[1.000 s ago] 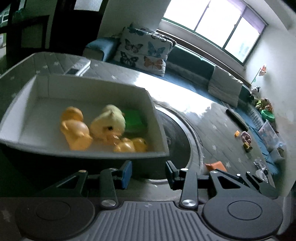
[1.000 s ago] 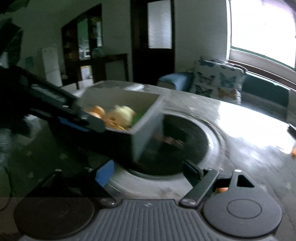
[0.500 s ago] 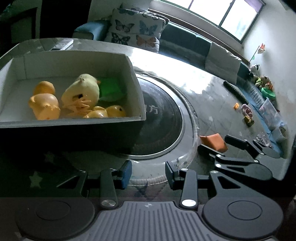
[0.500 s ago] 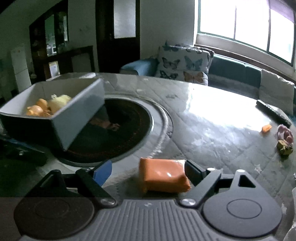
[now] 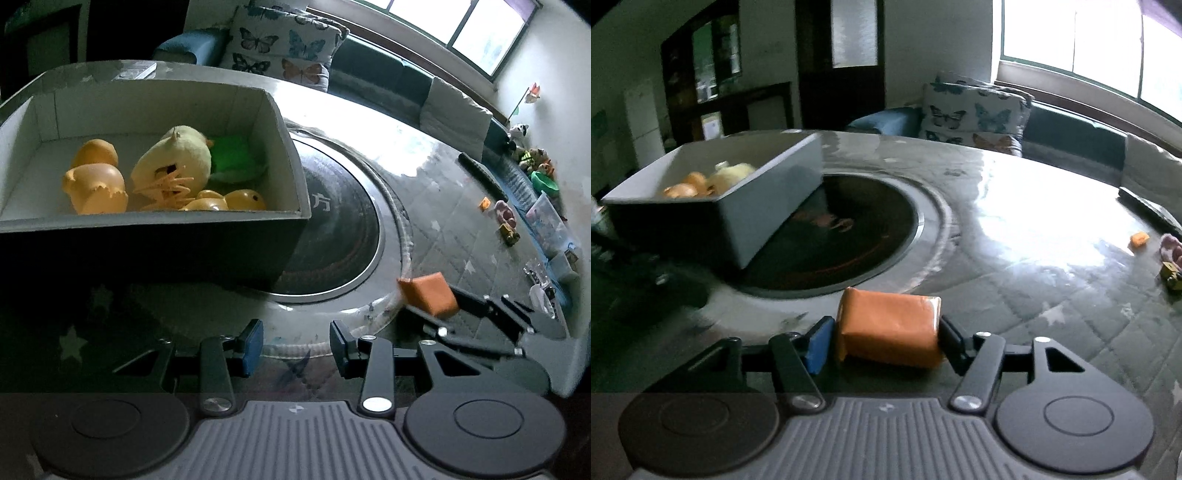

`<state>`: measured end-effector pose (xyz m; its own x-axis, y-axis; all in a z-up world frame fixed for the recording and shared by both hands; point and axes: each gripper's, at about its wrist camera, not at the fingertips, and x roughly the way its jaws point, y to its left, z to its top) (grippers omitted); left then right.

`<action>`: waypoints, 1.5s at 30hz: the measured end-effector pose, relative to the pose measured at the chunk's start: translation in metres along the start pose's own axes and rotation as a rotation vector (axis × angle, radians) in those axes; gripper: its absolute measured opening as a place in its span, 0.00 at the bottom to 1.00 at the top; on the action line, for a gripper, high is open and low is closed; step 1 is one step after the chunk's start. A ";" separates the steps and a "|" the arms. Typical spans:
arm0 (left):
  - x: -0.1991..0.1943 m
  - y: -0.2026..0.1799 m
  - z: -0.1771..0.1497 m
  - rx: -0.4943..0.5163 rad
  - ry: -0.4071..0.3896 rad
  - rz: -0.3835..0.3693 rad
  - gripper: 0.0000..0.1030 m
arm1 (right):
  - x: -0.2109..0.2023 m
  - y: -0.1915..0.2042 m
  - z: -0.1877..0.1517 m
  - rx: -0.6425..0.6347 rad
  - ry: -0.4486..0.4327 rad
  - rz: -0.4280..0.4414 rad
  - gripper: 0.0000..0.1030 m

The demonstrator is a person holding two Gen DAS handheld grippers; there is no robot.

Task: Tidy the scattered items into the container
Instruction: 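Move the right tool to the orange sponge while the left tool withdraws from the box, then close the left tool on the orange sponge beside the right tool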

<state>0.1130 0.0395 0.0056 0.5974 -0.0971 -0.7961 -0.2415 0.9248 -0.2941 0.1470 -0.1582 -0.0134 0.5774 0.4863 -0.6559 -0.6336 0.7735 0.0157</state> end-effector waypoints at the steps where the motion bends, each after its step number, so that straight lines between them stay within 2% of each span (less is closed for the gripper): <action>1: 0.000 0.001 0.000 -0.001 0.002 0.000 0.41 | -0.003 0.005 -0.002 -0.011 0.001 0.012 0.60; 4: 0.000 0.002 0.000 -0.004 0.002 0.001 0.41 | -0.010 0.019 -0.006 -0.043 0.008 0.049 0.62; 6: 0.000 0.004 0.001 -0.008 0.002 0.002 0.41 | -0.015 0.025 -0.007 -0.053 0.010 0.079 0.70; 8: 0.000 0.005 0.001 -0.012 0.002 0.002 0.41 | -0.021 0.029 -0.007 -0.066 0.004 0.092 0.73; 11: 0.001 0.007 0.000 -0.018 0.006 0.004 0.41 | -0.025 0.027 -0.004 -0.080 -0.005 0.100 0.82; 18: 0.002 0.011 -0.001 -0.030 0.010 0.007 0.41 | -0.011 0.017 0.003 -0.100 0.011 0.145 0.88; 24: 0.003 0.011 0.000 -0.030 0.011 0.005 0.41 | -0.004 0.023 -0.001 -0.117 0.048 0.177 0.88; 35: 0.004 0.000 -0.006 0.003 0.032 -0.038 0.41 | -0.037 0.059 -0.023 -0.120 0.054 0.231 0.89; 37: 0.004 -0.001 -0.005 0.004 0.034 -0.050 0.41 | -0.042 0.065 -0.023 -0.143 0.034 0.211 0.89; 41: 0.003 -0.002 -0.003 0.005 0.034 -0.075 0.41 | -0.042 0.066 -0.018 -0.179 -0.002 0.116 0.88; 45: 0.003 -0.004 -0.001 0.007 0.033 -0.090 0.41 | -0.031 0.060 -0.012 -0.167 0.010 0.120 0.87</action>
<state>0.1144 0.0353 0.0040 0.5912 -0.1918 -0.7834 -0.1824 0.9143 -0.3616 0.0854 -0.1320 -0.0009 0.4876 0.5665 -0.6644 -0.7749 0.6313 -0.0304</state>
